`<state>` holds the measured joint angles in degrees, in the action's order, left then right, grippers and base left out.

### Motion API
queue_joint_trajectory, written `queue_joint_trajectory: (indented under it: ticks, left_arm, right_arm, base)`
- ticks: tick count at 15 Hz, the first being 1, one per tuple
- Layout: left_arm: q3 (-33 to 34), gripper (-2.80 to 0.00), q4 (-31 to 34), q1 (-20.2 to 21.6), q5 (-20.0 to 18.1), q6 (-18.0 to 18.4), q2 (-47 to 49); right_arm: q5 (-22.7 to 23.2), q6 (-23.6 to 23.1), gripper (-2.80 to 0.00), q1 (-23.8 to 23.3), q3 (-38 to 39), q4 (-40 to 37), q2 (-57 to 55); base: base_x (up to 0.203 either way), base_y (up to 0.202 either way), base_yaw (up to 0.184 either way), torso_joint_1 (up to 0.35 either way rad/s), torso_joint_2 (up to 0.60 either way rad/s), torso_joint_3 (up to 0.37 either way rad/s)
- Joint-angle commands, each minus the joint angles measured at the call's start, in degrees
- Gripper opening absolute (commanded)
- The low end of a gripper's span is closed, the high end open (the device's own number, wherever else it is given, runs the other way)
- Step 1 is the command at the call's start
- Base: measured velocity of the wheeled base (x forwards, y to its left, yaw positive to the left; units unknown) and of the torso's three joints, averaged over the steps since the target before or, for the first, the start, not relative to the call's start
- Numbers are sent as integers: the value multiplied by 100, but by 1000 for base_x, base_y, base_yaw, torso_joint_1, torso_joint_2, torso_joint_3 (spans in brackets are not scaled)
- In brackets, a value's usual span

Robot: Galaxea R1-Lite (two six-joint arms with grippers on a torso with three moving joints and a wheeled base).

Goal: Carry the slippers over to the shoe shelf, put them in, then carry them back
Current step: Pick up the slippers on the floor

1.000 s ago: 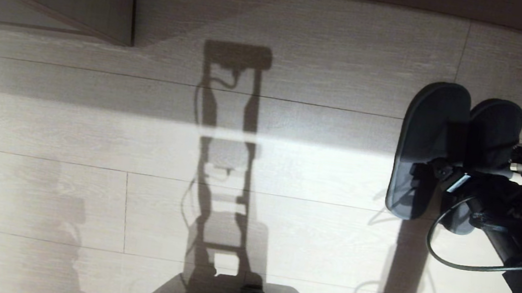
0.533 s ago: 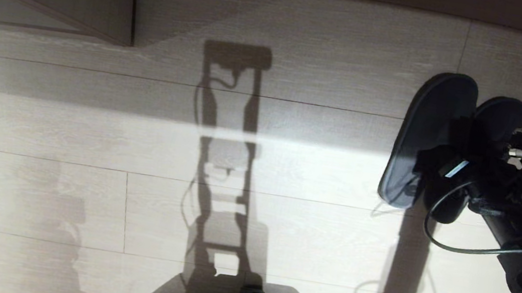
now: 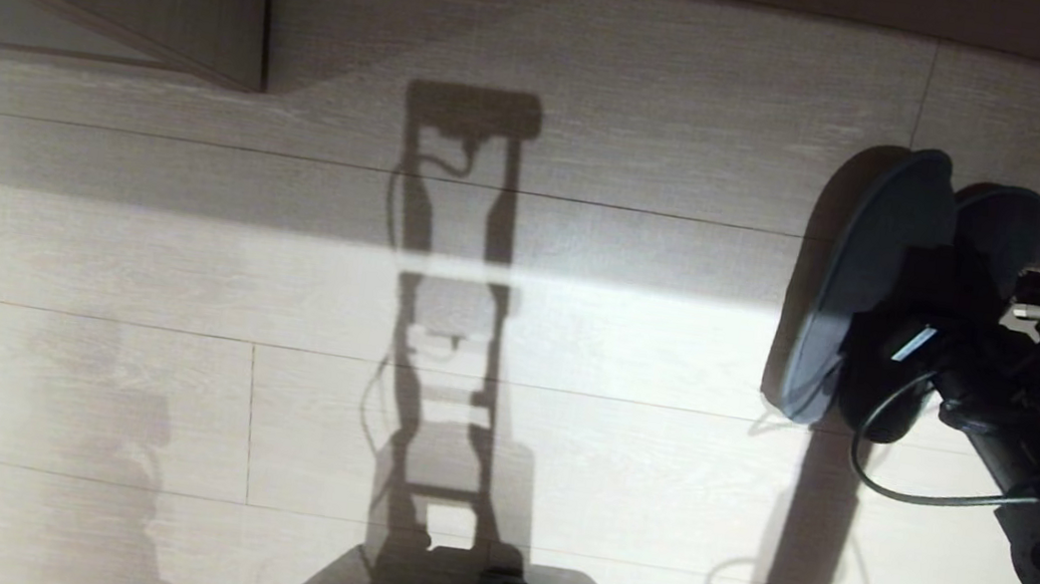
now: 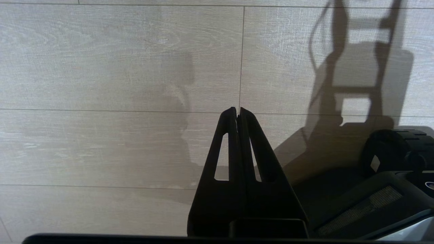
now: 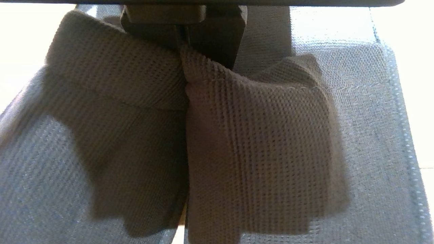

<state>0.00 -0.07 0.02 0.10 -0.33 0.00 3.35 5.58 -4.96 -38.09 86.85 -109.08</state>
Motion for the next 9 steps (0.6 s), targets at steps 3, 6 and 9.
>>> queue_joint_trajectory:
  ticks: [3, 6, 9]
  left_arm:
    - [0, -280, -1, 6, -1, -2, -9]
    - [0, -280, -1, 6, -1, -2, -9]
    - [0, -280, -1, -2, -1, -2, -9]
  right_arm:
    - [311, 11, -280, -5, 352, -58, 934]
    - [687, 3, -280, -5, 832, -646, 2082]
    - [1046, -12, -280, -5, 1256, -1649, 3521]
  base:
    - [0, 0, 0, 0, 0, 0]
    - [0, 0, 0, 0, 0, 0]
    - [0, 0, 0, 0, 0, 0]
